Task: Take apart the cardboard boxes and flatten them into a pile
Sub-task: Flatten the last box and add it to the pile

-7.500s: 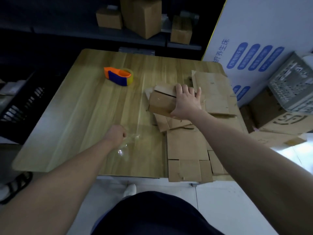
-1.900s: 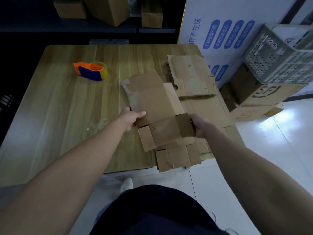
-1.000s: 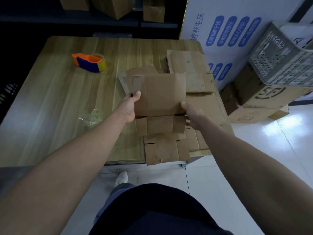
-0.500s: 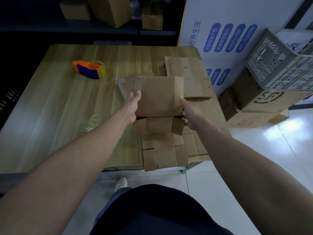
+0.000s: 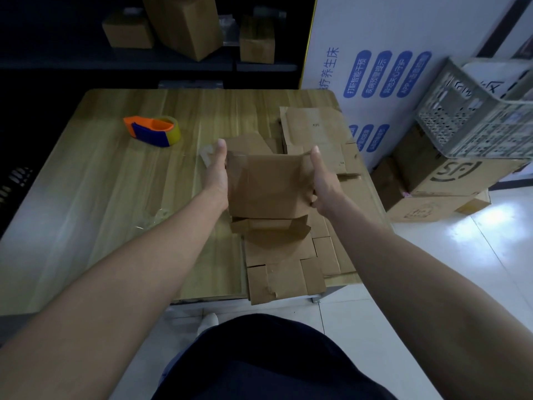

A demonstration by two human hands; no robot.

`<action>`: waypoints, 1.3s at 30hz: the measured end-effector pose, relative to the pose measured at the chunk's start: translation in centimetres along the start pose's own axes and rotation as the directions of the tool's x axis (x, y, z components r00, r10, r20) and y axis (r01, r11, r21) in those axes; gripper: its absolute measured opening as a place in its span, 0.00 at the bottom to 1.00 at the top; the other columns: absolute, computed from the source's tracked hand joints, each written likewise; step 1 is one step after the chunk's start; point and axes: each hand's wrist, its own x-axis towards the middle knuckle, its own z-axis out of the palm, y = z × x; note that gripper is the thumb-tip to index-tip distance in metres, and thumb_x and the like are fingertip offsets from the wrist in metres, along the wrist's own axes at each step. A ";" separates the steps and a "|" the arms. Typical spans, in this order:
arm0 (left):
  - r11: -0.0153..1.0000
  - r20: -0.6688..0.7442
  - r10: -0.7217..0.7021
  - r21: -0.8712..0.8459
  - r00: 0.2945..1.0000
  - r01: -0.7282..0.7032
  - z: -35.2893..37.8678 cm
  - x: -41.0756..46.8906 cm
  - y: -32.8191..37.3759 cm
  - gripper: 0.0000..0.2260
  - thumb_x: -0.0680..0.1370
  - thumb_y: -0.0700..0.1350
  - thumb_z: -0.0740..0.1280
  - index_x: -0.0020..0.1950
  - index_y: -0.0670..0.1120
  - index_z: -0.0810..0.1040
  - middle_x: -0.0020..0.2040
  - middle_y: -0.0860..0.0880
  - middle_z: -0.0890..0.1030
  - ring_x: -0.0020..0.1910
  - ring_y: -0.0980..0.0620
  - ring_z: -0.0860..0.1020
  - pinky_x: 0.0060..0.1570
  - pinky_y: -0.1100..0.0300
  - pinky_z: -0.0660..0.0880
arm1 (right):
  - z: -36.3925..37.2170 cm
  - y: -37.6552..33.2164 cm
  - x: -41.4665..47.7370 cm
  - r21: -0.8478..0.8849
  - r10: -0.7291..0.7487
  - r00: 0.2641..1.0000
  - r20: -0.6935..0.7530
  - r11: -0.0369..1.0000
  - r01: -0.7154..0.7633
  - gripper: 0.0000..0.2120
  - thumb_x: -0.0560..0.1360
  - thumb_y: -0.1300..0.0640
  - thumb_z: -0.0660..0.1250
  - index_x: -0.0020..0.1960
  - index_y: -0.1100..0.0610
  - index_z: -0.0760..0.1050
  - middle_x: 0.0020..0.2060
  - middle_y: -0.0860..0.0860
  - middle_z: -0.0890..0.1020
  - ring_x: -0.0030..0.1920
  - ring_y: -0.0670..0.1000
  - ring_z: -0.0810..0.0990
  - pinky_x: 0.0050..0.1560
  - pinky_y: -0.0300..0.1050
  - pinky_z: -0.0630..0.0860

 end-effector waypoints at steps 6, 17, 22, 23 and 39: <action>0.993 -0.009 -0.106 0.045 0.994 0.106 0.3 0.1 1.4 0.13 0.73 0.55 0.68 0.49 0.47 0.78 0.42 0.48 0.79 0.38 0.49 0.77 0.34 0.58 0.72 | -0.1 -0.9 -0.1 -0.076 0.035 0.998 -0.048 0.996 -0.039 0.41 0.68 0.30 0.64 0.70 0.58 0.66 0.61 0.53 0.74 0.63 0.57 0.71 0.66 0.57 0.67; 0.983 0.010 -0.026 0.184 1.000 0.024 -0.2 1.6 -1.7 0.21 0.72 0.32 0.71 0.62 0.44 0.72 0.62 0.42 0.75 0.56 0.44 0.77 0.51 0.51 0.78 | 0.0 1.3 -0.3 -0.258 0.102 0.995 -0.018 0.961 -0.103 0.23 0.71 0.60 0.72 0.64 0.61 0.73 0.55 0.56 0.79 0.53 0.55 0.77 0.53 0.48 0.75; 0.941 0.037 -0.122 0.322 0.992 0.104 0.1 1.3 -1.4 0.16 0.69 0.37 0.74 0.55 0.38 0.75 0.54 0.40 0.79 0.46 0.44 0.80 0.44 0.51 0.79 | 0.1 0.2 -0.8 -0.273 0.102 0.993 -0.067 0.955 -0.117 0.04 0.72 0.65 0.70 0.47 0.61 0.78 0.44 0.55 0.79 0.49 0.54 0.76 0.53 0.48 0.75; 0.918 0.044 -0.175 0.367 0.984 0.147 0.1 1.2 -1.4 0.19 0.68 0.40 0.75 0.57 0.38 0.76 0.52 0.40 0.81 0.41 0.44 0.80 0.37 0.53 0.79 | 0.0 0.1 -0.9 -0.256 0.101 0.992 -0.081 0.959 -0.119 0.04 0.72 0.66 0.70 0.41 0.59 0.77 0.41 0.54 0.79 0.48 0.54 0.76 0.53 0.48 0.75; 0.911 0.105 -0.269 0.350 0.957 0.218 -0.4 0.1 3.5 0.06 0.76 0.46 0.67 0.44 0.44 0.76 0.36 0.44 0.81 0.31 0.47 0.80 0.36 0.56 0.77 | 0.2 -4.8 -2.7 -0.175 0.022 1.000 0.022 0.984 -0.018 0.05 0.74 0.63 0.67 0.40 0.58 0.74 0.42 0.54 0.78 0.49 0.55 0.77 0.55 0.48 0.75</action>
